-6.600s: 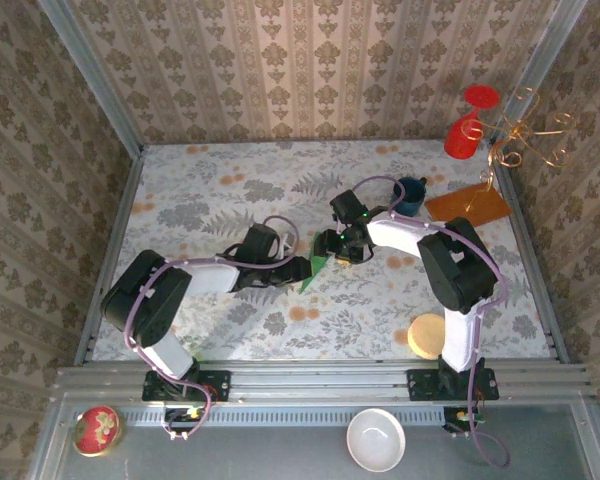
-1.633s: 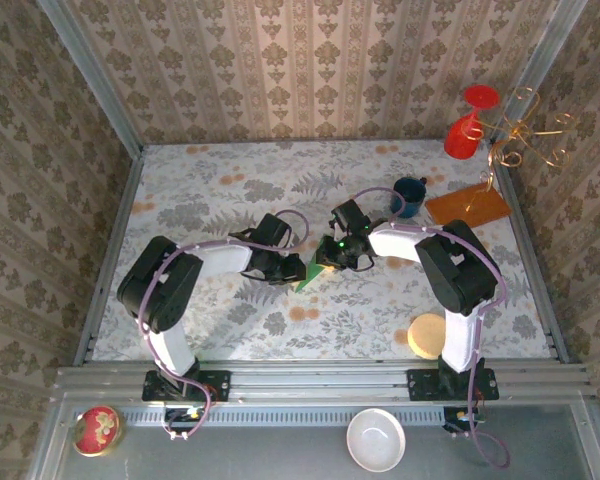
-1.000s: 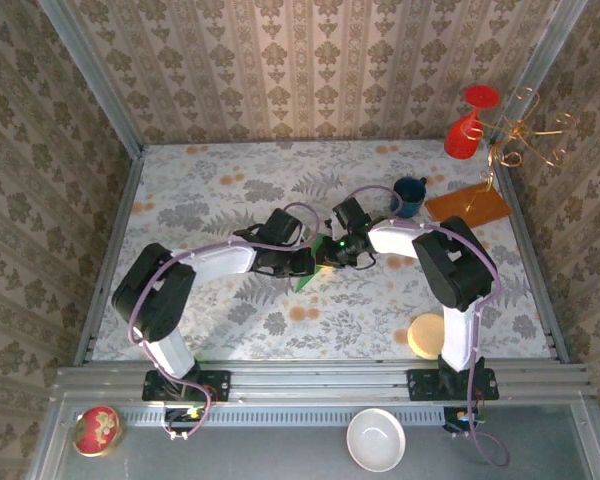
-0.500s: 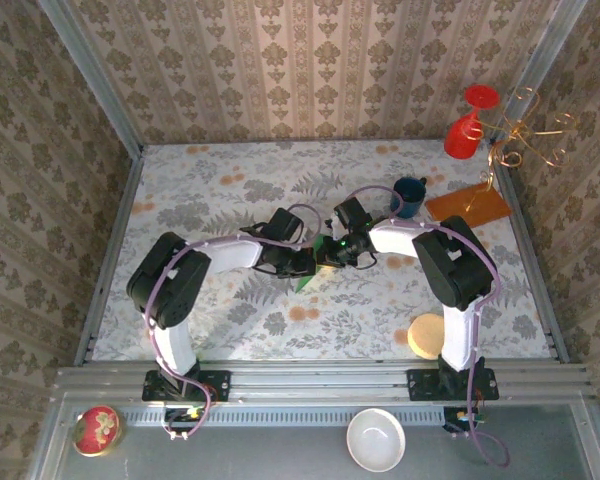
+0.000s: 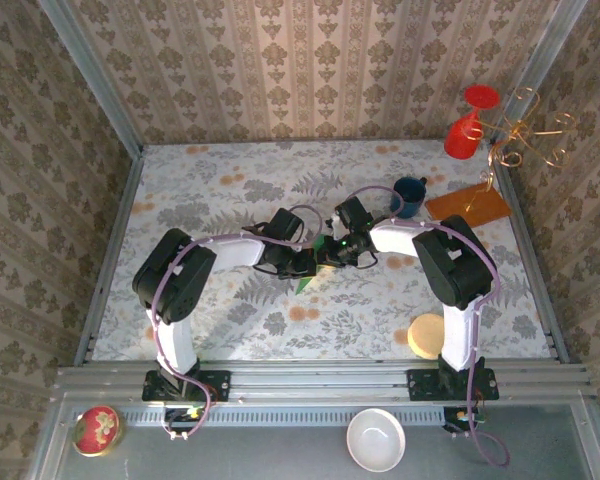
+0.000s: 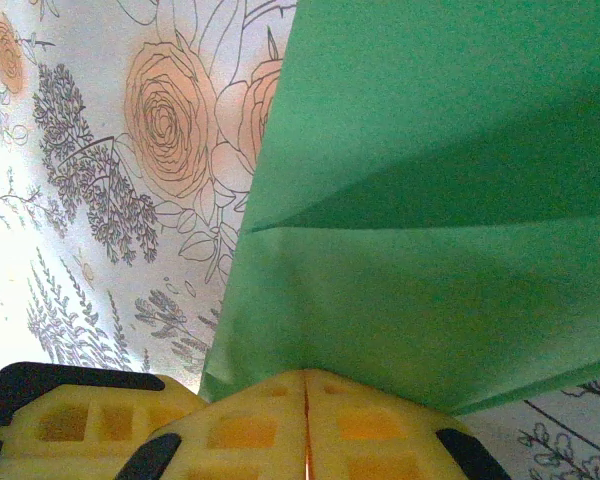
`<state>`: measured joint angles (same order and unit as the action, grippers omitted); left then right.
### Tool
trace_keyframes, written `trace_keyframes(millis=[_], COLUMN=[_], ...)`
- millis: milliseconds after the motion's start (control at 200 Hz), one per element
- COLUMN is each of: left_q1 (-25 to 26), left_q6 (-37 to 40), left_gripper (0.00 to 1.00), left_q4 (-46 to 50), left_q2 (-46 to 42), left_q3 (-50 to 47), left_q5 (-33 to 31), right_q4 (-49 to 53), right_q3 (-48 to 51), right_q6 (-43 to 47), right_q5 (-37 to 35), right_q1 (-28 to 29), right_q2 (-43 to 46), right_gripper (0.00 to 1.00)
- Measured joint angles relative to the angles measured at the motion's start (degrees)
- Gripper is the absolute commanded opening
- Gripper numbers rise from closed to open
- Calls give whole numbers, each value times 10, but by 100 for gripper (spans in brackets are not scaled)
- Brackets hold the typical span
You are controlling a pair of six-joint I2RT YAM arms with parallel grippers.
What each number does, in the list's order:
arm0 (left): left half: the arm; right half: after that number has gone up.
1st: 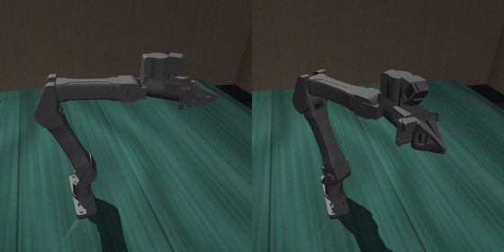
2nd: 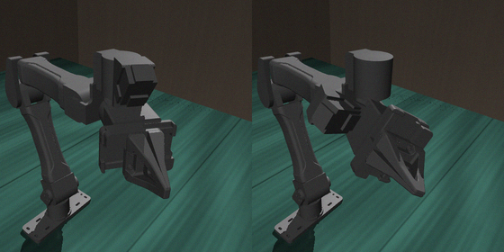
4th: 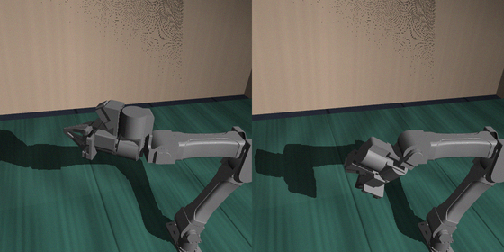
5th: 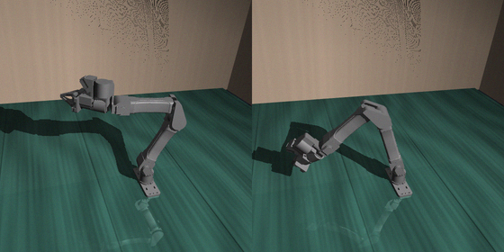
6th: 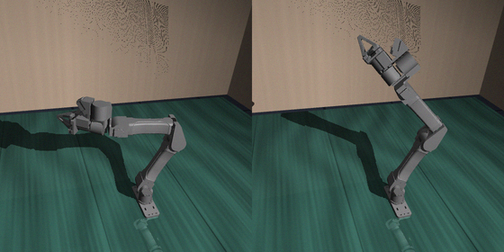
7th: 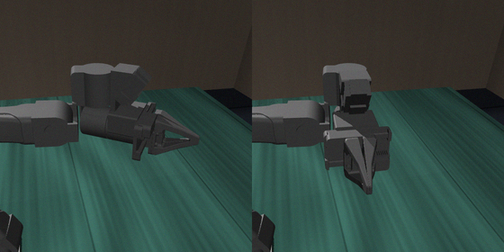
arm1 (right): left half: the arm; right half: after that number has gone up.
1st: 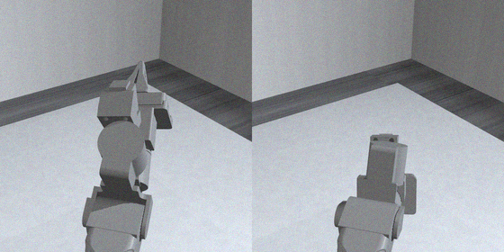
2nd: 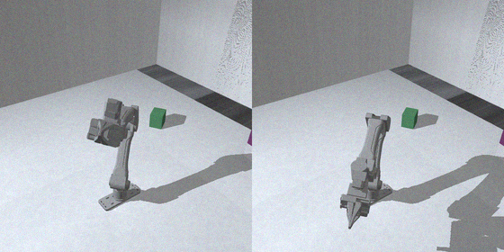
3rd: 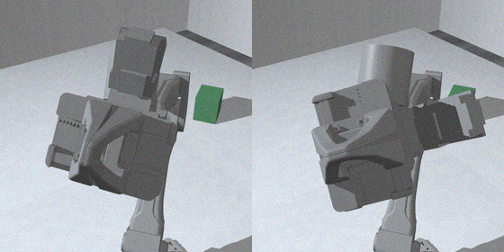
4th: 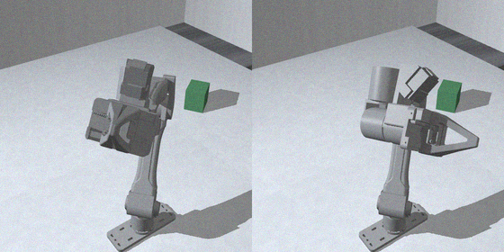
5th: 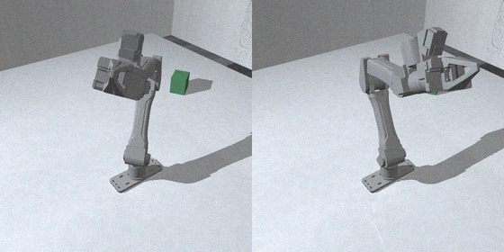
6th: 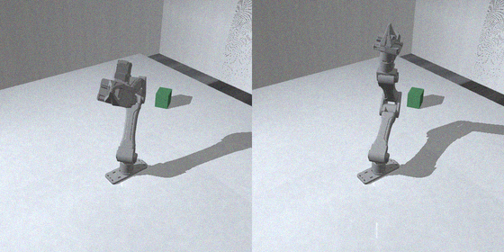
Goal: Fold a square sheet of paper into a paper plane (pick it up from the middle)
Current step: Fold the wing for the fifth time at the center of the table.
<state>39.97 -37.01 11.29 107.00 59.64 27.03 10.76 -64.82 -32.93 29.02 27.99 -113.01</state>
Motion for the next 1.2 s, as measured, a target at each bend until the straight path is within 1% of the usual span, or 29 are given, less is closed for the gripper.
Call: trace_keyframes(millis=[155,480,640,935,1200], left_q1=[0,0,2,2,0], left_q6=[0,0,11,55,62], left_gripper=[1,0,0,0,0], left_q4=[-17,-45,-32,25,40], left_q2=[-4,-40,-52,-69,-120], left_q3=[-14,-68,-80,-85,-139], left_q5=[0,2,4,2,4], right_q4=[3,16,17,19,18], right_q3=[-3,-12,-14,-15,-15], right_q6=[0,0,0,0,0], right_q5=[0,2,2,2,5], right_q1=[0,-1,-1,-1,-1], right_q2=[-2,-7,-8,-9,-9], right_gripper=[10,9,9,9,9])
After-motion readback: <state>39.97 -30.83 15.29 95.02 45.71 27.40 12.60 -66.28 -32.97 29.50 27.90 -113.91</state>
